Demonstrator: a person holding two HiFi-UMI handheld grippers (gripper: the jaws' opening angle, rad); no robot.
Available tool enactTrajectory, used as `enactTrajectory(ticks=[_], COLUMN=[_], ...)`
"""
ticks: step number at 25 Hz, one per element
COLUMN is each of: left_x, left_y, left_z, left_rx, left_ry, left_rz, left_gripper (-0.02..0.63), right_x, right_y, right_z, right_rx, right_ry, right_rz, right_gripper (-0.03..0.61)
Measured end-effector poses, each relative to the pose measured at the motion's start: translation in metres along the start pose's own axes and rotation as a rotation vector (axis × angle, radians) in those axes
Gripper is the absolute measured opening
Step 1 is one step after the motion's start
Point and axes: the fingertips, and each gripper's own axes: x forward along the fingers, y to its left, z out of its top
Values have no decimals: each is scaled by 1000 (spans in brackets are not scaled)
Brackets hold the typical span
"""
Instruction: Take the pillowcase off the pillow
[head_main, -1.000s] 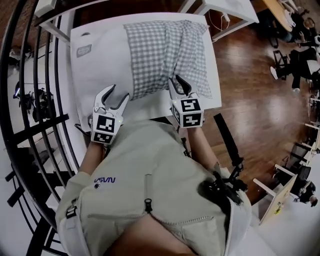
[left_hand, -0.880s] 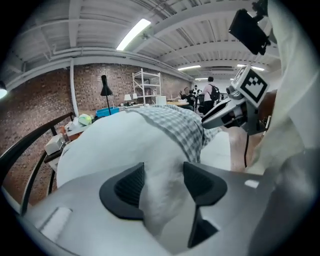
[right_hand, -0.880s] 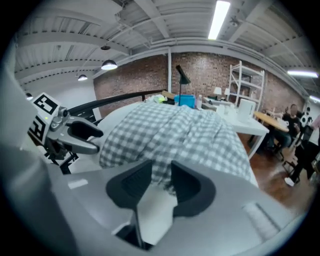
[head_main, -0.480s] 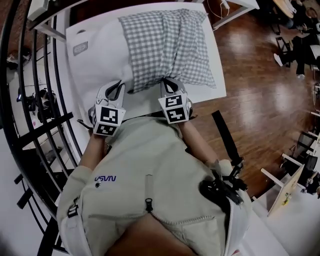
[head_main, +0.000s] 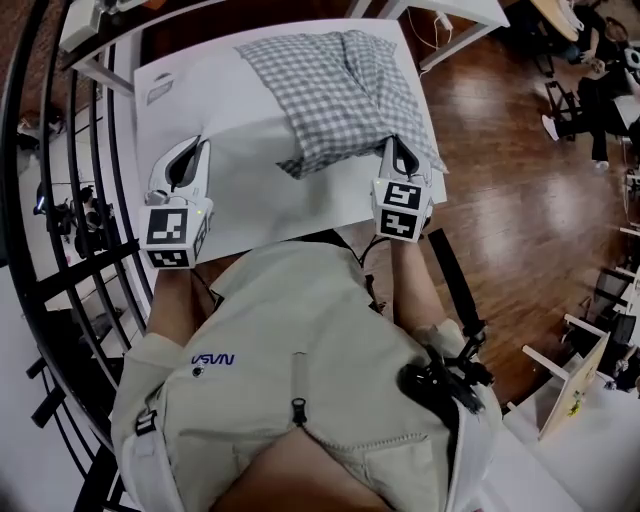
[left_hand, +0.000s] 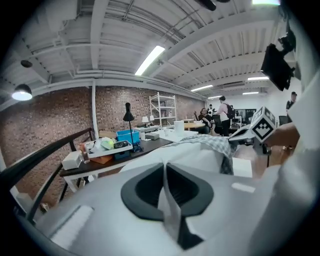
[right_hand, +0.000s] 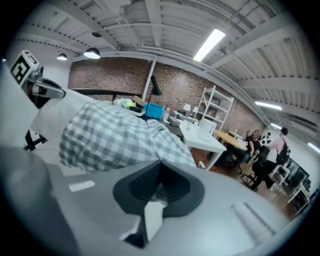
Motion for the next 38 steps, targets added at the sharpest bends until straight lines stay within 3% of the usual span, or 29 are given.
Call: enactTrajectory(ticks=[4, 10, 13, 16, 19, 24, 31, 38], left_x=[-2, -6, -5, -3, -4, -19, 1, 82], left_y=[-13, -44, -54, -58, -65, -80, -50, -11], left_z=[-29, -118, -137, -132, -118, -76, -2, 5], left_rx=[-123, -327, -350, -333, -284, -173, -138, -13], left_ry=[35, 179, 207, 203, 199, 165, -12, 73], left_rz=[-54, -100, -107, -112, -134, -194, -137, -82], left_gripper=[17, 17, 17, 17, 26, 96, 114, 261], right_x=[12, 25, 26, 28, 26, 3, -10, 32], right_y=[-23, 3, 8, 7, 8, 6, 9, 24], right_z=[-33, -127, -151, -152, -144, -117, -29, 53], right_rx=[36, 118, 111, 110, 157, 163, 156, 83], right_ry=[87, 322, 367, 365, 351, 295, 71, -61], right_rz=[-25, 62, 77, 94, 139, 192, 244, 304], right_gripper=[5, 5, 5, 5, 6, 39, 44, 66])
